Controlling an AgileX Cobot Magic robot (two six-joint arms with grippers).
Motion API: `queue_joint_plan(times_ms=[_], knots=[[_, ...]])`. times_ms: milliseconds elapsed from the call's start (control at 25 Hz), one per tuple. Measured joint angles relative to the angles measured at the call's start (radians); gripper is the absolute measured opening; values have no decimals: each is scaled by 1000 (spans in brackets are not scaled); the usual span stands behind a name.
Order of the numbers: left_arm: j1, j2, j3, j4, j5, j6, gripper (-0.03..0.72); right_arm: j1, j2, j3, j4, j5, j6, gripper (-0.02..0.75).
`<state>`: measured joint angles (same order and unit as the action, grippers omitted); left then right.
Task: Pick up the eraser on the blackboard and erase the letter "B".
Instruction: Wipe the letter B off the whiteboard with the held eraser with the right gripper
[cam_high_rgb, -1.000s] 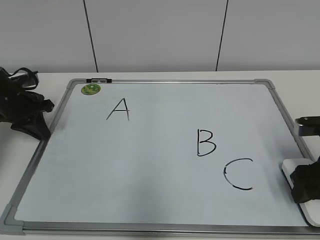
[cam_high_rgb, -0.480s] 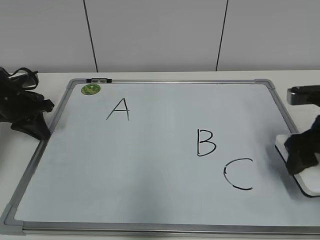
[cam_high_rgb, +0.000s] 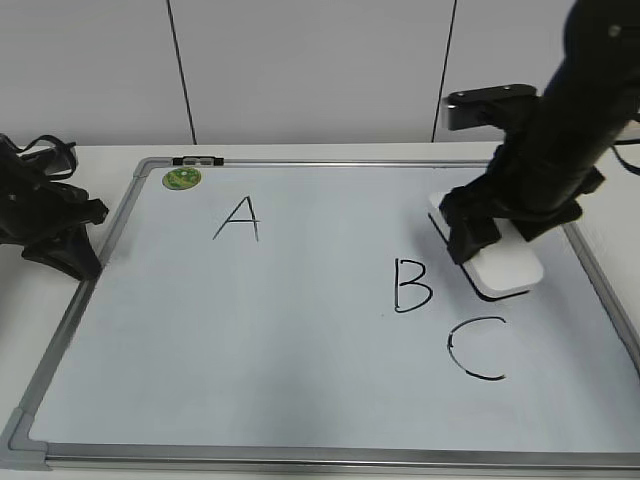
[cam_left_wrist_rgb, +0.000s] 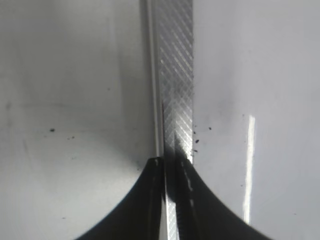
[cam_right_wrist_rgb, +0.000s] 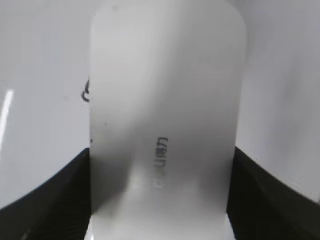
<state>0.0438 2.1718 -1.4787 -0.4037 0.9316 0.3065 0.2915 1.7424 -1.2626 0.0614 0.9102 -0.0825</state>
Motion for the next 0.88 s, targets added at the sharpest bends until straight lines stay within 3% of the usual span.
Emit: queue_joint_plan(times_ms=[160,480,880], knots=[[0,0,0,0,0,0,32,50,141,-142,-4,13,-42,537],[0,0,0,-2,0,0,32,54,379,-408,-37,104,-245,537],[2,0,0,-2,2,0,32,51,463,-481,-67,122,-369,537]])
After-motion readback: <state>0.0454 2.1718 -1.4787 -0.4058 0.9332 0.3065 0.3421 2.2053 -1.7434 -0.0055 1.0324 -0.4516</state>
